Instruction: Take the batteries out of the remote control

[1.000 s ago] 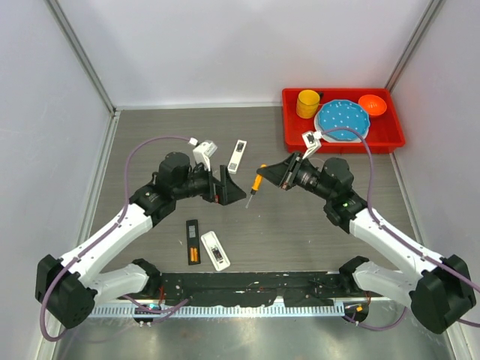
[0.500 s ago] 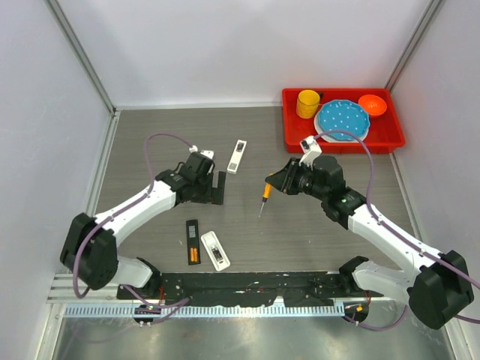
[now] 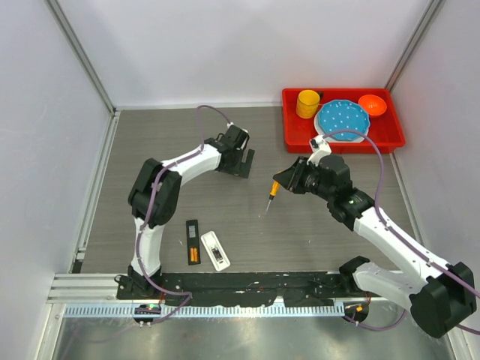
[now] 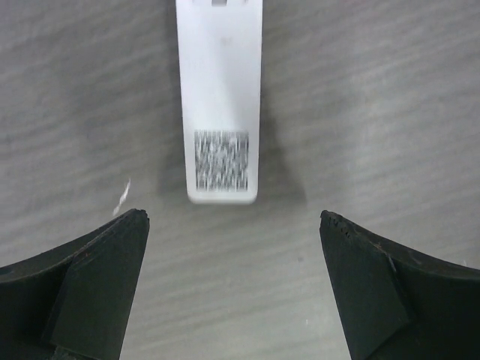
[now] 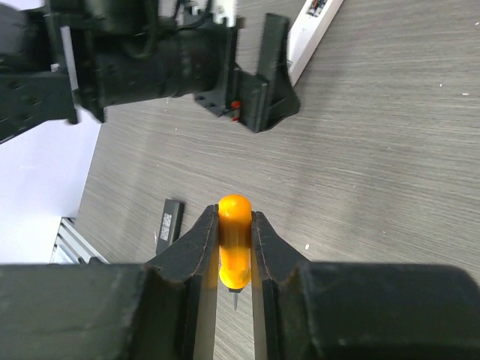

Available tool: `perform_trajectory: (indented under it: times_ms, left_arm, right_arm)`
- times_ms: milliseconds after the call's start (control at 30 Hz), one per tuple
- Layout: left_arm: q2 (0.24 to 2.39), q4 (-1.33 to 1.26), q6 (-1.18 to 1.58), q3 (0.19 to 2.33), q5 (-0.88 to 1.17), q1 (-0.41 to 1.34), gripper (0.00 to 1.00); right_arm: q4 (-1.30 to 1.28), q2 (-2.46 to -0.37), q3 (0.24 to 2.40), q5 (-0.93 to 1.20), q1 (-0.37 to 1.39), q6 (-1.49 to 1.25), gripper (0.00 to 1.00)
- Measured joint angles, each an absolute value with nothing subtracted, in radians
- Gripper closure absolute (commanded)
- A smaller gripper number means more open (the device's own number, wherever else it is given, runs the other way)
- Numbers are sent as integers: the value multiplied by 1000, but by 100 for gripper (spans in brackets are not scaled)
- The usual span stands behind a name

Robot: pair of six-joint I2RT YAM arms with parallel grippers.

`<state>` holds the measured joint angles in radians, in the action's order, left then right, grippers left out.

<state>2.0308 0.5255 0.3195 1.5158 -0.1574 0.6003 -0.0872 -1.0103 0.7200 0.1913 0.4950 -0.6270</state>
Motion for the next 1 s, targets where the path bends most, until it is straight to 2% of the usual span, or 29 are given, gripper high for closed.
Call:
perform_trajectory:
  times_ms: [67,167,300,367,400,467,500,600,700,833,1000]
  left_arm:
    - [2086,524,299,1573,-175,600,3]
    - [2142,520,268,1623,-194,596,12]
    - [2168,515,252,1644,-156,577,41]
    - [2182,507,252,1660,-120,557,52]
    - [2185,505,253,1666,-108,546,62]
    - [2185,491,259,1667,-52,520,72]
    - [2185,484,253,1667,-14,509,80]
    - [2185,475,256,1667,33,490,92]
    - [2185,475,250,1666,57,487,96]
    - [2158,474,250,1634,83,490,96]
    - [2007,483,258,1483,102,509,98]
  right_arm:
    - [-90,-995,720,184,493,-627,99]
    - [-97,-986,720,181,493,-629,99]
    - [-107,-976,720,180,492,-629,99]
    - [-111,-968,720,180,489,-628,99]
    - [-114,-964,720,180,489,-628,99]
    - [-121,-959,720,179,489,-626,99]
    - [-124,-958,720,177,489,-625,99]
    - [-131,-957,720,176,488,-623,99]
    - [-136,-957,720,177,487,-620,99]
    - [-137,-960,720,177,487,-609,99]
    - [-138,-989,724,178,486,-593,99]
